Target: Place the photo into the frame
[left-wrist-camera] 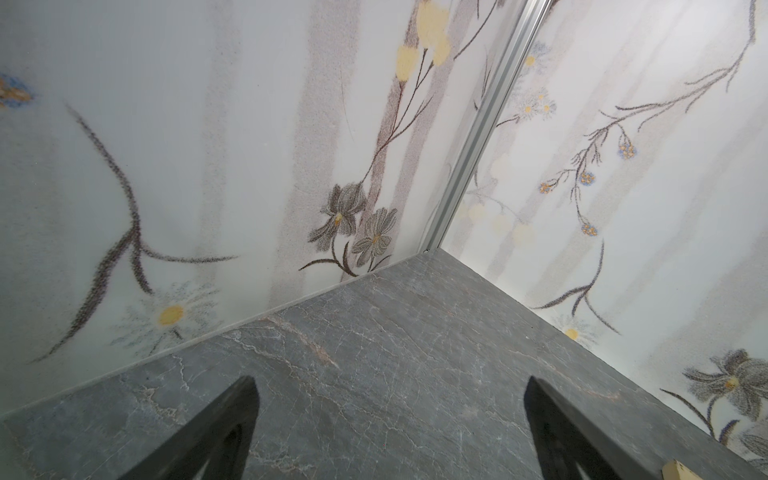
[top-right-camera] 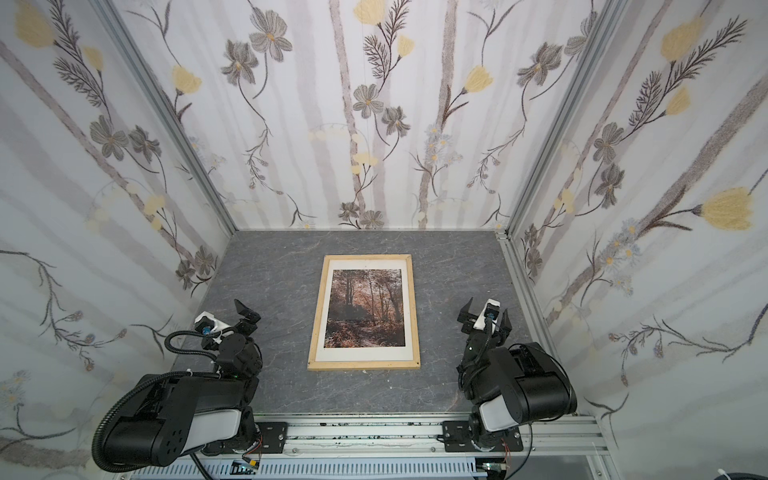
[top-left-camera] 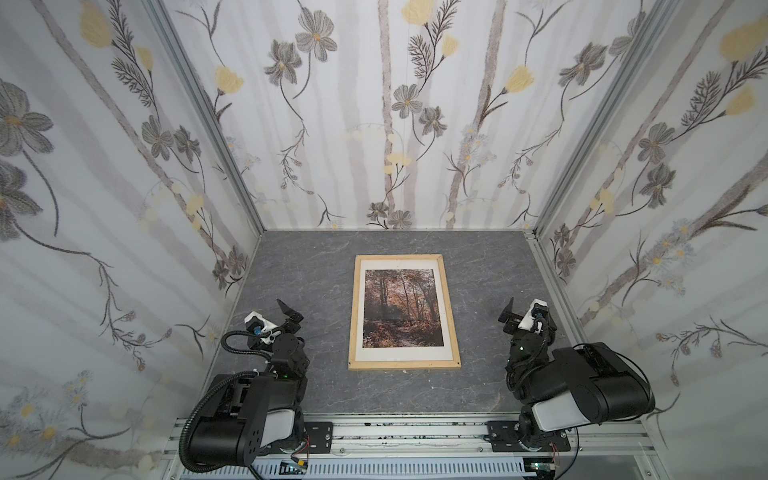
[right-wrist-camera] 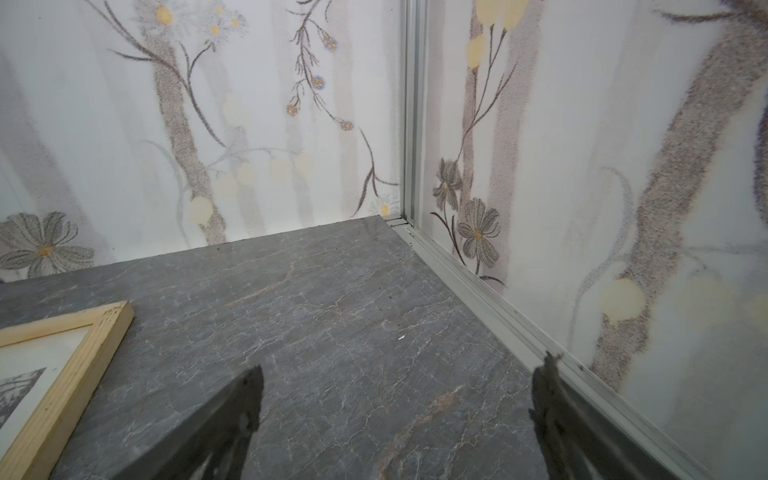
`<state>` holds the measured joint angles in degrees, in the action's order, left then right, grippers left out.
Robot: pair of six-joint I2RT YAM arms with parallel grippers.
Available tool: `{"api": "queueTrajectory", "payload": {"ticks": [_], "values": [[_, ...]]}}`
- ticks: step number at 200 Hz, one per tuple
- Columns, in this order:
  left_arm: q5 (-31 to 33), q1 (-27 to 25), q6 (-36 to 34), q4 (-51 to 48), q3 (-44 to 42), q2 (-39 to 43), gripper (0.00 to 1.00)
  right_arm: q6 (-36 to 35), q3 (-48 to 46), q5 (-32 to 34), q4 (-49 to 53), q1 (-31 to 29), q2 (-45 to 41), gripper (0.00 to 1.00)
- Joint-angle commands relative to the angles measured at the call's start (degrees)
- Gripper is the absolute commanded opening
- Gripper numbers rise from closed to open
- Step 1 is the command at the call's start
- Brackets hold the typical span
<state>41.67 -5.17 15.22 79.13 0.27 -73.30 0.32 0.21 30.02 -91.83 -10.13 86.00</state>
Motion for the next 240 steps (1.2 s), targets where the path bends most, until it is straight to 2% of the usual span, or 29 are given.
{"api": "queueTrajectory", "payload": {"ticks": [1,19,32,94,142,157,170,175,182,190,210,225,240], "values": [[-1.4,0.1,0.0,3.8,-0.9,-0.2,1.00,-3.1,-2.5,-5.6,-11.8,-0.1,0.8,1.00],[-2.1,0.1,-0.2,4.2,-1.1,-0.1,1.00,-3.4,-0.3,-7.7,-7.8,0.1,1.8,1.00],[-2.4,0.3,-0.2,4.0,-1.0,-0.2,1.00,-3.6,0.3,-7.5,-9.4,0.2,3.7,1.00],[-6.9,0.7,-1.6,4.5,-0.8,-0.4,1.00,-2.5,2.8,-6.9,-2.7,0.7,2.2,1.00],[-9.9,1.5,-2.4,7.4,-1.8,-1.3,1.00,-2.5,2.9,-7.0,-2.7,0.7,2.1,1.00],[-9.4,2.0,-2.1,11.9,-3.0,-3.4,1.00,-2.5,2.8,-6.9,-2.7,0.7,2.2,0.99],[-8.3,2.9,-1.3,22.7,-3.6,-12.9,1.00,-2.5,2.8,-6.9,-2.7,0.8,2.2,1.00],[-9.3,3.5,-2.0,24.5,-2.4,-14.6,1.00,-2.4,2.8,-6.9,-2.7,0.8,2.2,1.00],[-13.4,4.4,-1.7,17.2,-1.0,-11.3,1.00,-2.5,2.8,-6.9,-2.7,0.8,2.2,1.00],[-13.5,4.2,-1.8,12.4,0.3,-9.8,1.00,-2.5,2.8,-6.9,-2.6,0.8,2.2,1.00],[-16.5,4.2,-3.8,24.5,-3.0,-14.6,1.00,-2.5,2.9,-6.9,-2.4,0.8,2.2,1.00],[-17.3,3.9,-4.6,24.3,-2.6,-14.5,1.00,-2.3,3.3,-6.7,-1.5,0.8,2.0,1.00],[-22.1,3.5,-7.4,24.2,-1.7,-15.5,1.00,-1.5,4.8,-6.2,1.9,1.3,1.8,1.00]]}}
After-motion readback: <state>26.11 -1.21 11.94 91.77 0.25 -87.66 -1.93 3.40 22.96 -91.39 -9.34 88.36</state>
